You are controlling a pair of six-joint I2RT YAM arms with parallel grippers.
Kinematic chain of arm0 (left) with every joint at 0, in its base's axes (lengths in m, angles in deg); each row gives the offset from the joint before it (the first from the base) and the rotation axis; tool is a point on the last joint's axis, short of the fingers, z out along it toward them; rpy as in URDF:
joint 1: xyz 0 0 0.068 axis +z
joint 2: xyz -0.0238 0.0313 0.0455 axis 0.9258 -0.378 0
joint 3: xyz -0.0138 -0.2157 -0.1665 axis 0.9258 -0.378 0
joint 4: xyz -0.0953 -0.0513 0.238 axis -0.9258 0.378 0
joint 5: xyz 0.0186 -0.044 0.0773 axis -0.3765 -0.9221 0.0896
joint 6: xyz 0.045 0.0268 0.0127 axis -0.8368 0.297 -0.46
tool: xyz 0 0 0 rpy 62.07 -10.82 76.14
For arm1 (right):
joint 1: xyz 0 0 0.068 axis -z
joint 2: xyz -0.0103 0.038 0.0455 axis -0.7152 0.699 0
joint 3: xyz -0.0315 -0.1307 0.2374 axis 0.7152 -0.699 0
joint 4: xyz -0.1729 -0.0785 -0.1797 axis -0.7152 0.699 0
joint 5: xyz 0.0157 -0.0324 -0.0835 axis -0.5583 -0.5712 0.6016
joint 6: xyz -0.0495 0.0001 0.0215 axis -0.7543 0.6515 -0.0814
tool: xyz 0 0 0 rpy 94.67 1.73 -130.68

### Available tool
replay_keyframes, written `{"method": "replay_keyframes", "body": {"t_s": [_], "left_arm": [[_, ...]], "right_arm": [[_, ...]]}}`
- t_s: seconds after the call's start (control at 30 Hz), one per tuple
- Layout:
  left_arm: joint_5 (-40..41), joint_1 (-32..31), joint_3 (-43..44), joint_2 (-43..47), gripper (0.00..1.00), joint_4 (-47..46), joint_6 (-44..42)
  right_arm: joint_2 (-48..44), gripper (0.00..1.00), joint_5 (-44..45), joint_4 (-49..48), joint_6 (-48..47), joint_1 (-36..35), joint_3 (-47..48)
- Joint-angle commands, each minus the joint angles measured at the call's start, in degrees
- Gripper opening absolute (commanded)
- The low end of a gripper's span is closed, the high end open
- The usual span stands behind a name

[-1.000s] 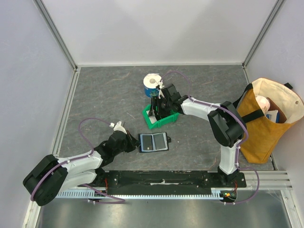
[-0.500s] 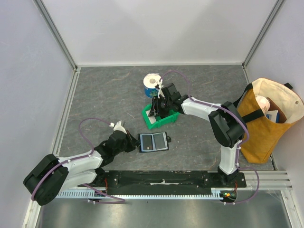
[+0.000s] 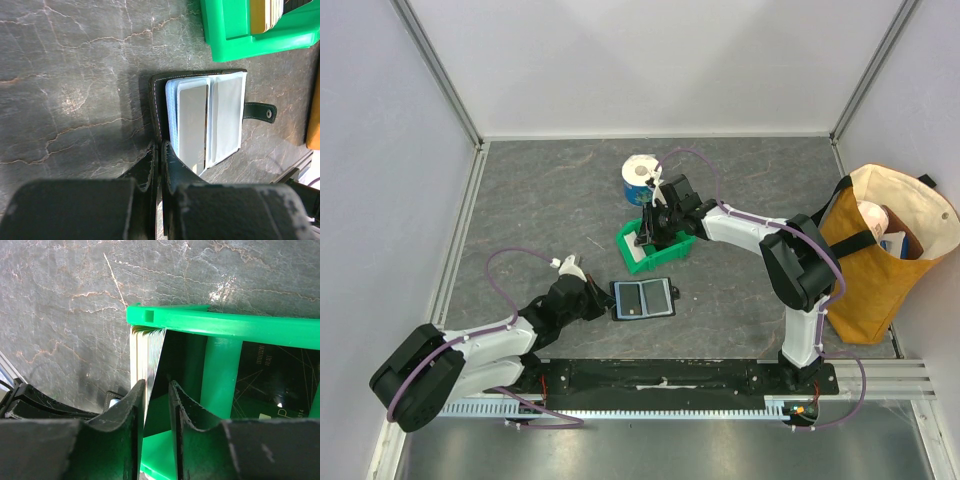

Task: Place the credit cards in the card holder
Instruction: Pick up the credit card from the storage box.

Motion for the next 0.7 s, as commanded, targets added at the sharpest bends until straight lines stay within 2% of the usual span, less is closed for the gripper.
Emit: {"method": "replay_keyframes", "body": {"t_s": [0.0,0.27,0.3,0.53,0.67], "left_arm": [[-0.6,0.5,2.0,-0.2,0.02,-2.8,-2.1],[-0.7,0.6,2.1,-0.3,0.02,-2.8,-2.2],[-0.7,0.7,2.1,-0.3,0.02,-2.8,-2.2],[-0.9,0.6,2.0,-0.3,0.02,-3.0,-2.2],[-1.0,0.7,1.6,0.0,0.02,-3.2,-2.1]], "right_arm": [[-3.3,0.31,-1.1,-0.7,-0.5,-0.2,2.1],[-4.3,0.25,-1.1,-0.5,-0.7,-0.1,1.9],[-4.5,0.21,-1.0,-0.4,-0.8,0.0,1.7],[-4.2,0.09,2.1,1.4,-2.8,0.3,0.9],[-2.8,0.07,3.3,2.7,-3.9,0.2,1.2]]}}
